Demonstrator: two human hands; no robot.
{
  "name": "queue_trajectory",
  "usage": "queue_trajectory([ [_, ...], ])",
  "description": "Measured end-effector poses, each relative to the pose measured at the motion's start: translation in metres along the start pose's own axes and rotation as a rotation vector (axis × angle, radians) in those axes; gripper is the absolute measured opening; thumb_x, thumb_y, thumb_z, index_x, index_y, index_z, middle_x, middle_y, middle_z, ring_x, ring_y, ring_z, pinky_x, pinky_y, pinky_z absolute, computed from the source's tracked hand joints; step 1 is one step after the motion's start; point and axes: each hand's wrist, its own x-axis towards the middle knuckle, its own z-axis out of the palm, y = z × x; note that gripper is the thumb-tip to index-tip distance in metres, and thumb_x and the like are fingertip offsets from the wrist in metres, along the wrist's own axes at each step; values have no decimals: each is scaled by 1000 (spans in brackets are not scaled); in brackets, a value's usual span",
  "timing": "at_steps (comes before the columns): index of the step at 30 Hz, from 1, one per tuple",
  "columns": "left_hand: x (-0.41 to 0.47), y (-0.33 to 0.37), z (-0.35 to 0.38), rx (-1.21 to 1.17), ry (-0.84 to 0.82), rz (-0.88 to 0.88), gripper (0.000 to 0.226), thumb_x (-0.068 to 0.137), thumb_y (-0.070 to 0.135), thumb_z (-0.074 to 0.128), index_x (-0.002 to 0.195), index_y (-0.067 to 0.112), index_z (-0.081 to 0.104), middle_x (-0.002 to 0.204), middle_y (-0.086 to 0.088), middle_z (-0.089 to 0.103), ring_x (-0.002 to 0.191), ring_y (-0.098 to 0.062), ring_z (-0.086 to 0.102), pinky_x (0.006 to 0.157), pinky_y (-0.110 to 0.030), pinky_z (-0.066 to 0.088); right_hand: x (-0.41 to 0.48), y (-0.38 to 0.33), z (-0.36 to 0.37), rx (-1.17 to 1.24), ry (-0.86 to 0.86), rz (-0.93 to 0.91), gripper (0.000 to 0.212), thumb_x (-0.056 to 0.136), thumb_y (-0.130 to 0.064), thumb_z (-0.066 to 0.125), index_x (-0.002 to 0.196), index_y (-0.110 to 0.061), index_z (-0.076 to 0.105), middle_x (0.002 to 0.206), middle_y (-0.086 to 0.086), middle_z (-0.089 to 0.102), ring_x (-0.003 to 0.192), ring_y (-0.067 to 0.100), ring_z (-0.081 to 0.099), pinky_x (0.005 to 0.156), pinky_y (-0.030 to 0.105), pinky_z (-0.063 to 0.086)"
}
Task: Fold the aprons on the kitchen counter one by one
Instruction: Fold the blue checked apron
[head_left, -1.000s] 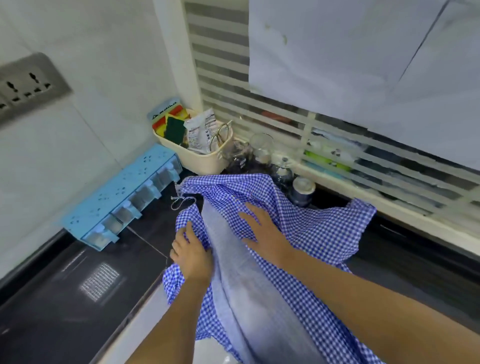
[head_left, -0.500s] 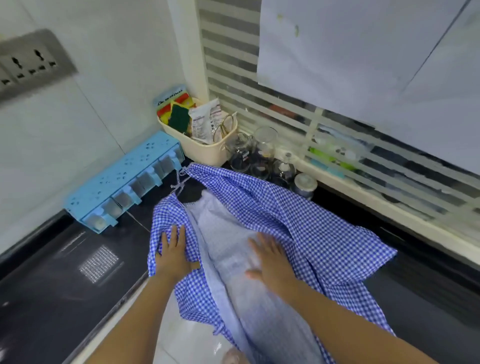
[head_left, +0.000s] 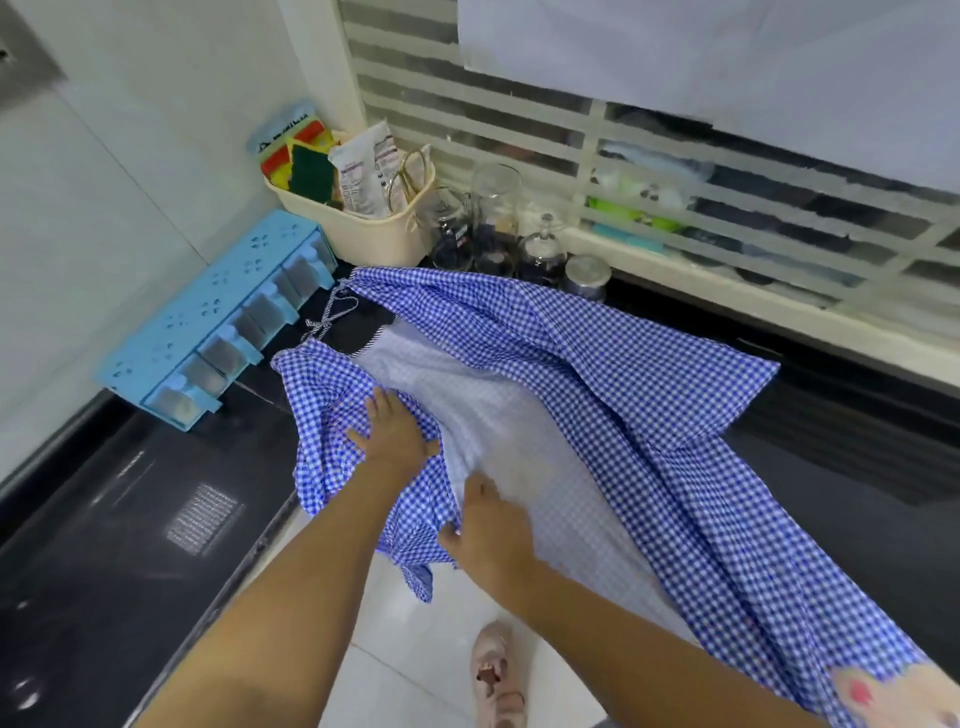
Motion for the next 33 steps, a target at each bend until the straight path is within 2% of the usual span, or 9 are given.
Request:
queue_trajectory([
  [3, -6, 5, 2, -94, -83, 44, 111, 86, 52, 61, 149, 7, -18, 156, -10, -27, 145, -33, -19, 106, -73, 8, 3, -2, -8, 17, 55, 45, 54, 34, -39, 89, 69, -8, 62, 55, 1, 59, 40, 15, 56, 41, 22, 45],
  [7, -19, 10, 2, -11, -191, -17, 140, 63, 75, 66, 145, 17, -31, 150, -9, -39, 140, -40, -28, 102, -76, 4, 7, 9, -30, -28, -17, 164, 52, 86, -21, 63, 127, 1, 40, 122, 14, 55, 107, 23, 59, 85, 29, 49],
  [9, -20, 14, 2, 14, -187, -61, 148, 56, 81, 65, 143, 17, -35, 148, -10, -42, 139, -40, -29, 103, -77, 5, 9, 22, -36, -74, -51, 177, 48, 92, -17, 54, 133, -3, 35, 132, 12, 46, 119, 23, 52, 94, 30, 44],
  [14, -18, 20, 6, 41, -190, -95, 156, 42, 89, 60, 140, 17, -38, 146, -11, -45, 138, -41, -32, 103, -77, 3, -17, 60, -55, -136, -191, 213, 23, 94, -8, 47, 111, -3, 61, 115, 16, 61, 107, 31, 58, 84, 35, 46],
  [19, -15, 21, 7, 74, -179, -105, 158, 35, 93, 52, 140, 16, -38, 147, -16, -42, 137, -42, -32, 104, -75, 1, -65, 115, -63, -231, -292, 356, 25, 96, -14, 46, 119, -9, 55, 123, 8, 60, 113, 24, 58, 94, 35, 46],
  [23, -20, 26, 10, 89, -93, -92, 147, 53, 86, 59, 146, 11, -27, 152, -22, -29, 141, -45, -20, 107, -71, 2, -99, 166, -83, -3, -375, 454, 20, 96, -12, 42, 96, -3, 60, 99, 8, 60, 95, 23, 61, 66, 25, 44],
  [26, -37, 47, 24, 35, 182, 204, 104, 81, 45, 70, 150, 1, 6, 152, -32, 9, 139, -48, 18, 109, -61, 26, -117, 183, -88, 318, -376, 509, 31, 97, -8, 41, 119, 4, 58, 109, 21, 59, 85, 19, 48, 77, 29, 42],
  [29, -78, 76, 55, -157, 182, 562, 61, 89, 8, 60, 142, -1, 30, 125, -28, 46, 109, -42, 53, 83, -41, 44, -119, 193, -84, 472, -255, 562, 21, 99, -6, 35, 103, -8, 56, 101, 16, 52, 69, 13, 42, 77, 28, 38],
  [33, -117, 100, 104, -27, 16, 821, 100, 80, 73, 43, 154, 20, 1, 151, -20, 24, 134, -33, 32, 106, -49, 34, -113, 199, -82, 602, -52, 621, 27, 99, -7, 37, 90, 3, 61, 97, 17, 60, 84, 25, 58, 77, 28, 46],
])
